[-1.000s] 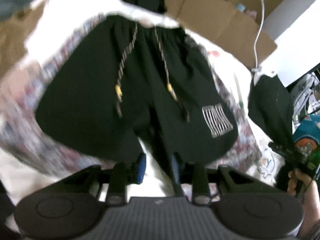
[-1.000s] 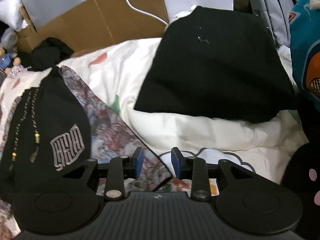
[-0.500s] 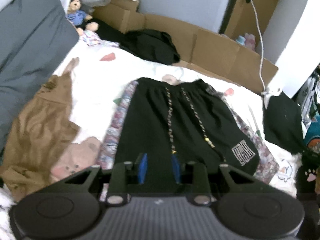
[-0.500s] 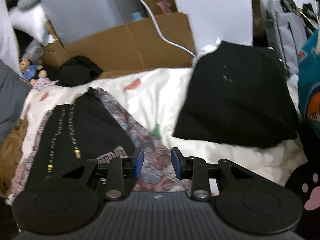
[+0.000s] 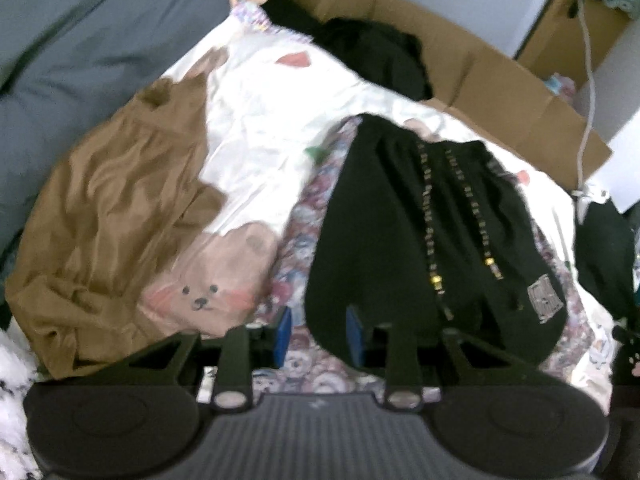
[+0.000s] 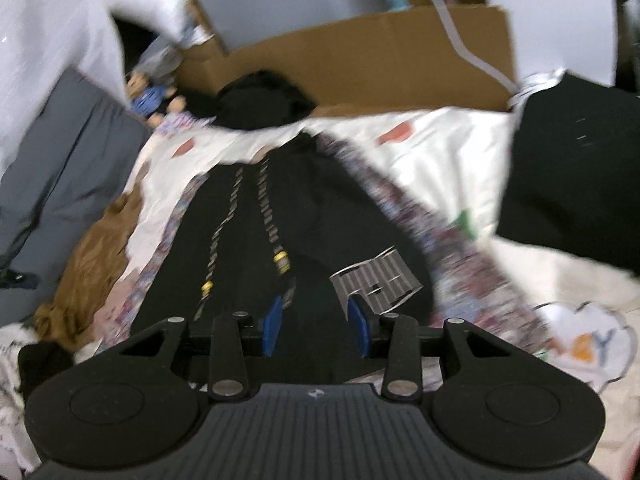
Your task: Fold clothes
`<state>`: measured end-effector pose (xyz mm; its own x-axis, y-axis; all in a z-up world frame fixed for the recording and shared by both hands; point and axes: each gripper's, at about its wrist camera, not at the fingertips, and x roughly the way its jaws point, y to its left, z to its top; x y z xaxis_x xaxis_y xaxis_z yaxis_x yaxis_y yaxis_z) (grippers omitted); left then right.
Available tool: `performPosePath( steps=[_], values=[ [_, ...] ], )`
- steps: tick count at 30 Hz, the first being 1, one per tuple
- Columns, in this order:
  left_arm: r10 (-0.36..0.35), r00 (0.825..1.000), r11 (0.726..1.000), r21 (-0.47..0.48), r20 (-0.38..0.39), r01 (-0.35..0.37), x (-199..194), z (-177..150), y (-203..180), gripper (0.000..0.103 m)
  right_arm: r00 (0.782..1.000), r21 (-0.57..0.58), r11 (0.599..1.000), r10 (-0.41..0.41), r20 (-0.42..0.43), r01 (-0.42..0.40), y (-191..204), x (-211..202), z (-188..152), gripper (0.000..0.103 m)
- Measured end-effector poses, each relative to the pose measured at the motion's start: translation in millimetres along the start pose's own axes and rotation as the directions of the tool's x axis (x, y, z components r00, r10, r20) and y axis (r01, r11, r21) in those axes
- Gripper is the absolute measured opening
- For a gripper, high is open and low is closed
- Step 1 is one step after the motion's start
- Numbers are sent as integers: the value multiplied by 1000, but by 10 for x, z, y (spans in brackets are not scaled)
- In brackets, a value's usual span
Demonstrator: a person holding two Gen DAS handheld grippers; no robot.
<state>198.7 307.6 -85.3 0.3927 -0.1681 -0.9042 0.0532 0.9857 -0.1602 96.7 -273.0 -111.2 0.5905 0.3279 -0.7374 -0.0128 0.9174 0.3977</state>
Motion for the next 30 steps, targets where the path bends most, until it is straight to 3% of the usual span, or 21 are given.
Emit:
performPosePath(
  steps=[8,17,20,26,30],
  values=[
    [-6,998,1000,-18,-62,5,462,-263,355,32,989,-42,995,86,-120,-92,536,535,-351,43],
    [-16,993,999,-49,-120,10,832,-512,607,32,964,-52,989,119,-238,-135,953,1014,-670,43],
    [-19,988,998,-58,-156,11,973,-590,678,32,955,-64,990,106,-276,-128,1064,1177,-764,54],
    [-20,975,996,-88,-220,0,1227,-756,799,32,940,-63,990,102,-327,-129,1191,1452,-920,56],
    [13,972,997,-70,-234,-30,1348,-854,855,45,935,-57,992,89,-342,-115,1223,1614,-997,56]
  ],
)
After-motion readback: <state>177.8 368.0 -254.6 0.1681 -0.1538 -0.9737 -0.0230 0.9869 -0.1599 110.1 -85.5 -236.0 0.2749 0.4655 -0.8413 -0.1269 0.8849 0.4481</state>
